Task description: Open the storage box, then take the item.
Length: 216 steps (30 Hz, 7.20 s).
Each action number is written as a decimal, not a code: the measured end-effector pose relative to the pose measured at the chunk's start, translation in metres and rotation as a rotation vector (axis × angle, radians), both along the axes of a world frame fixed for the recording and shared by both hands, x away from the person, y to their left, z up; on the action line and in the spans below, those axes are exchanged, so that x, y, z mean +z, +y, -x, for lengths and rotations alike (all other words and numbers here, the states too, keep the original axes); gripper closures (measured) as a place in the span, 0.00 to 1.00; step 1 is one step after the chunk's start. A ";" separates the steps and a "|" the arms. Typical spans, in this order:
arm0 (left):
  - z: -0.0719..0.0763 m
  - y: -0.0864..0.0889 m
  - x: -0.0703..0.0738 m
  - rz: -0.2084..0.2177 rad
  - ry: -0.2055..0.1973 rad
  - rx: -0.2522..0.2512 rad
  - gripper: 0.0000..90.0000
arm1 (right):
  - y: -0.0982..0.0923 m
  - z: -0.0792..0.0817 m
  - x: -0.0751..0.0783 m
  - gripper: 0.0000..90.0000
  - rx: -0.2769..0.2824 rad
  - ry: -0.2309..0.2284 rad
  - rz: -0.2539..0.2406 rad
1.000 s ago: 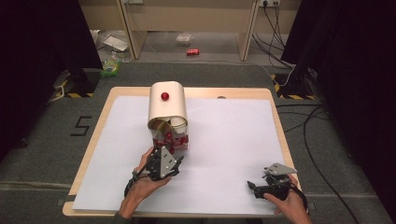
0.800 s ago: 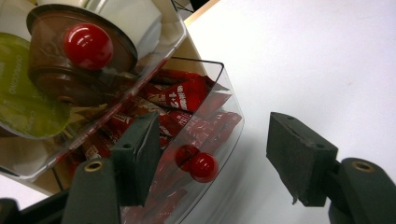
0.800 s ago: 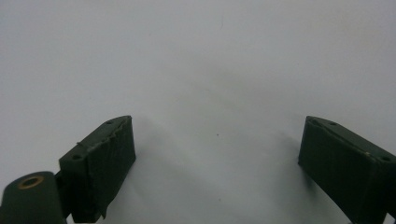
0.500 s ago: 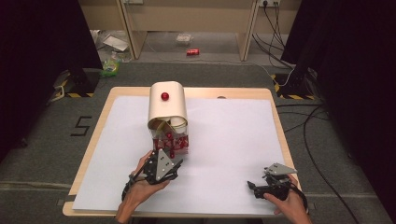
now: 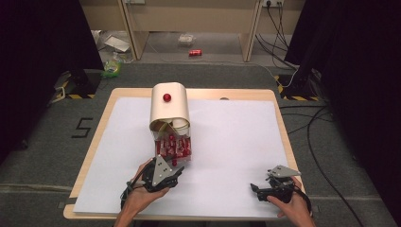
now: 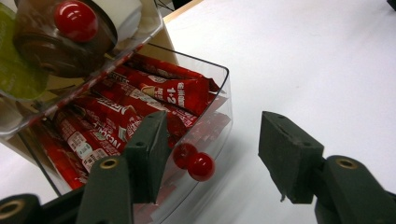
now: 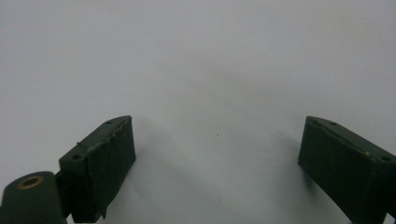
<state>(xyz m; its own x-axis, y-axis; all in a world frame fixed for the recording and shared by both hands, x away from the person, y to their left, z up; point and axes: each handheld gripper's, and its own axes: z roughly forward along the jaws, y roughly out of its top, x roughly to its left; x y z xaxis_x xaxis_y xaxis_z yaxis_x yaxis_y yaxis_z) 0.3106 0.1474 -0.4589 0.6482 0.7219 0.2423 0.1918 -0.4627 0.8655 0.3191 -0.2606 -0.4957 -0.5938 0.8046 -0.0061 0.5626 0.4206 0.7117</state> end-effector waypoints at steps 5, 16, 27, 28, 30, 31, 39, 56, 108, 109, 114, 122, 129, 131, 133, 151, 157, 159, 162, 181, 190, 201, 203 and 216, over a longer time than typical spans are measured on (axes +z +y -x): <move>0.003 0.001 0.000 -0.003 0.004 -0.008 0.52 | 0.000 0.000 0.000 0.12 0.000 0.000 0.000; -0.008 0.006 0.001 0.034 0.024 -0.028 0.63 | 0.000 0.000 0.000 0.12 0.000 0.000 0.000; -0.019 0.015 -0.002 0.055 0.051 -0.087 0.81 | 0.000 0.000 0.000 0.12 0.000 0.000 0.000; -0.018 0.016 -0.003 0.051 0.056 -0.095 0.82 | 0.000 0.000 0.000 0.12 0.000 0.000 0.000; -0.016 0.016 -0.006 0.040 0.071 -0.113 0.83 | 0.000 0.000 0.000 0.12 0.000 0.000 0.000; -0.014 0.015 -0.008 0.047 0.072 -0.119 0.83 | 0.000 0.000 0.000 0.12 0.000 0.000 0.000; 0.000 0.011 -0.016 0.062 0.101 -0.127 0.80 | 0.000 0.000 0.000 0.12 0.000 0.000 0.000; 0.011 0.010 -0.013 0.073 0.134 -0.116 0.75 | 0.000 0.000 0.000 0.12 0.000 0.000 0.000; -0.002 0.008 0.010 0.133 0.107 0.167 0.40 | 0.000 0.000 0.000 0.12 0.001 -0.001 0.000; -0.004 0.008 0.010 0.134 0.106 0.177 0.40 | 0.000 0.000 0.000 0.12 0.001 -0.001 0.000; -0.010 0.006 0.011 0.144 0.105 0.220 0.41 | 0.000 0.000 0.000 0.12 0.001 -0.001 0.000; -0.022 0.004 0.009 0.140 0.101 0.263 0.43 | 0.000 0.000 0.000 0.12 0.000 0.000 -0.001; -0.030 0.003 0.009 0.123 0.110 0.284 0.49 | 0.000 0.000 0.000 0.12 0.000 0.000 0.000; -0.031 0.003 0.009 0.119 0.116 0.293 0.52 | 0.000 0.000 0.000 0.12 0.001 0.000 -0.001; -0.032 0.003 0.008 0.116 0.131 0.297 0.56 | 0.000 0.000 0.000 0.12 0.001 -0.001 0.000; -0.028 -0.008 -0.004 0.025 0.139 0.306 0.69 | 0.000 0.000 0.000 0.13 -0.001 -0.001 -0.001; -0.027 -0.007 -0.005 0.035 0.143 0.307 0.78 | 0.000 0.000 0.000 0.12 0.000 -0.002 0.000; -0.026 -0.006 -0.004 0.036 0.126 0.313 0.86 | 0.000 0.000 0.000 0.12 0.000 -0.001 0.000; -0.026 -0.004 -0.003 0.057 0.124 0.308 0.93 | 0.000 0.000 0.000 0.12 0.000 -0.001 0.000; -0.016 0.013 0.013 0.069 0.140 0.263 0.97 | 0.000 0.000 0.000 0.12 0.000 -0.001 0.000; -0.003 0.020 0.015 0.075 0.137 0.234 0.97 | 0.000 0.001 0.000 0.13 0.000 -0.002 0.001; 0.014 0.027 0.027 0.102 0.140 0.192 0.97 | 0.000 0.000 0.000 0.13 0.000 -0.001 0.000; 0.016 0.027 0.028 0.093 0.137 0.189 0.97 | 0.000 0.000 0.000 0.13 -0.001 -0.002 0.000; 0.033 0.038 0.031 0.108 0.143 0.183 0.97 | 0.000 0.000 0.000 0.13 -0.001 -0.001 -0.001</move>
<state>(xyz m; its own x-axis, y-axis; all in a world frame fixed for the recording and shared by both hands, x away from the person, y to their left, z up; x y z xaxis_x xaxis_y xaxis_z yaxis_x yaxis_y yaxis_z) 0.2777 0.1853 -0.4284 0.5263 0.8472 0.0730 0.3878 -0.3156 0.8661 0.3186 -0.2603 -0.4957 -0.5933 0.8050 -0.0057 0.5622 0.4194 0.7128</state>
